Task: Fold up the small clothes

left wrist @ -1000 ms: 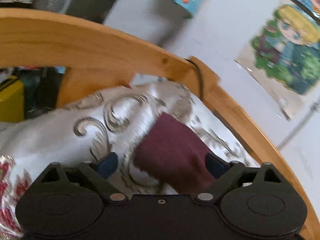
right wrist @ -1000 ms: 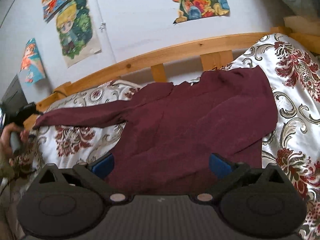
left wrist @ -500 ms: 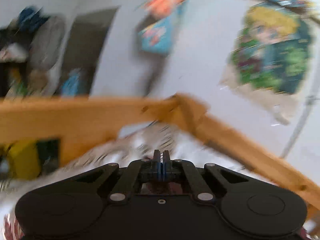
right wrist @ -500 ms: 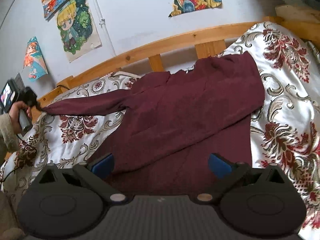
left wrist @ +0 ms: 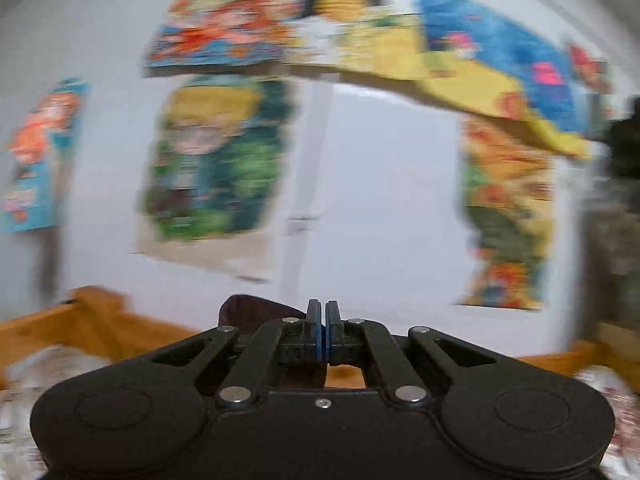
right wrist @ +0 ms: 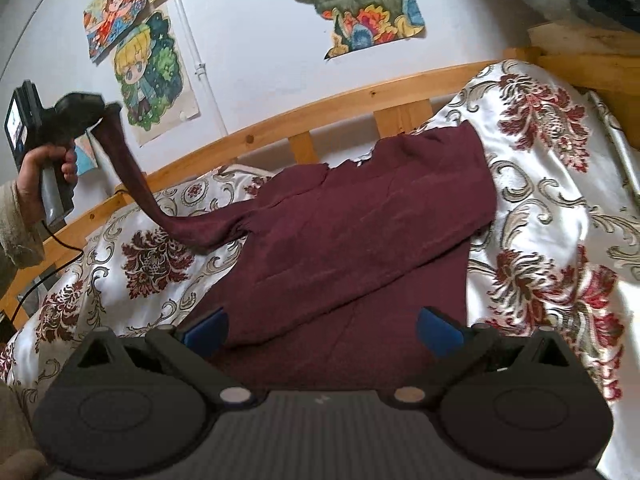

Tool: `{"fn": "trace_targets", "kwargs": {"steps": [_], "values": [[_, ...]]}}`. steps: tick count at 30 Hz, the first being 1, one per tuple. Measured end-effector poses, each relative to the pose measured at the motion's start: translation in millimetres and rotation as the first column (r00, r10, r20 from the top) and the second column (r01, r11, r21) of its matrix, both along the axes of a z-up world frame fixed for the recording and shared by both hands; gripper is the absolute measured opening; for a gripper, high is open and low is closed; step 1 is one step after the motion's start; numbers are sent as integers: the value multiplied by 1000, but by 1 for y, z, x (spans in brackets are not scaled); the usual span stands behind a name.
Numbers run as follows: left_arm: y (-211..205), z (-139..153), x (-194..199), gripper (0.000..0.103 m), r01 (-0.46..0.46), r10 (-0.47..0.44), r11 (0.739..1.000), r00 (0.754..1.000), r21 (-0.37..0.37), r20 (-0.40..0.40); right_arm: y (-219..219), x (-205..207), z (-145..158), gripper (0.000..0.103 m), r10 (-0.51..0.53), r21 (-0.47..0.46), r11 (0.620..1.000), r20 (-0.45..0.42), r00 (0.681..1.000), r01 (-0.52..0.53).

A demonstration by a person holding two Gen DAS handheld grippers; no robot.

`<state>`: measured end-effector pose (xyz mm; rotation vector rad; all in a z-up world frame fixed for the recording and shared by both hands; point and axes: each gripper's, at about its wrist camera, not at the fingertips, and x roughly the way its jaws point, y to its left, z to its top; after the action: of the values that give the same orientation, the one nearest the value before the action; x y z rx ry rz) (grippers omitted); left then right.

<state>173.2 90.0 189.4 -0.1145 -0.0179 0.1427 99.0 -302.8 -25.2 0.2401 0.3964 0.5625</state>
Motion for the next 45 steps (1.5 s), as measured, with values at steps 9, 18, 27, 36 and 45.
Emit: {"fn": "trace_targets", "kwargs": {"steps": [9, 18, 27, 36, 45], "values": [[-118, -45, -12, 0, 461, -463, 887, 883, -39, -79, -24, -8, -4, 103, -70, -27, 997, -8, 998, 69], [-198, -133, -21, 0, 658, -679, 733, 695, -173, -235, -56, -8, -12, 103, -205, -62, 977, -38, 978, 202], [-171, -172, -23, 15, 565, -638, 770, 674, -297, -373, -65, 1, -20, 103, -239, -91, 969, -83, 968, 231], [-89, -176, -39, 63, 315, -380, 925, 773, -213, -508, 1, 46, -15, 92, -76, -81, 995, -156, 985, 64], [-25, -206, -29, 68, 140, -234, 968, 811, -209, -537, 54, 111, -29, 34, -57, -14, 998, -328, 943, 56]]}}
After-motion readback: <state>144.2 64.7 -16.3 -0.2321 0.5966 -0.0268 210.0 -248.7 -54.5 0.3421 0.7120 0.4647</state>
